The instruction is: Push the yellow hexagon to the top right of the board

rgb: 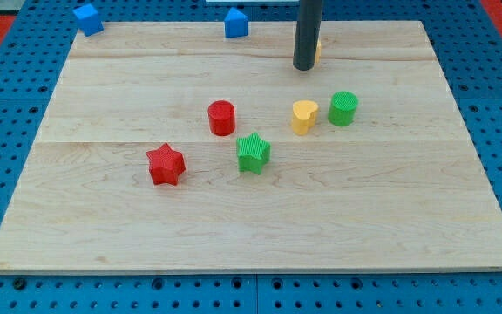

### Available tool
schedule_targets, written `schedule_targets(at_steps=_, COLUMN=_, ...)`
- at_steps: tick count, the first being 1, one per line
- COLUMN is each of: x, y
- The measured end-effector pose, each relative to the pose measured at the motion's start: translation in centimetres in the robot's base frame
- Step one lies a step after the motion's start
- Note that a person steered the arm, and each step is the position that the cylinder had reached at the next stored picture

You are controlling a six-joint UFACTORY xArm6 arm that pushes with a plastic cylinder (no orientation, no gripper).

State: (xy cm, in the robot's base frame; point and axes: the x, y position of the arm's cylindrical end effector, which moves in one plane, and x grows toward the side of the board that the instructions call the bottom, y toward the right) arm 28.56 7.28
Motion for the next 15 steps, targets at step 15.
schedule_targets(at_steps=15, x=-8.3, y=10.3)
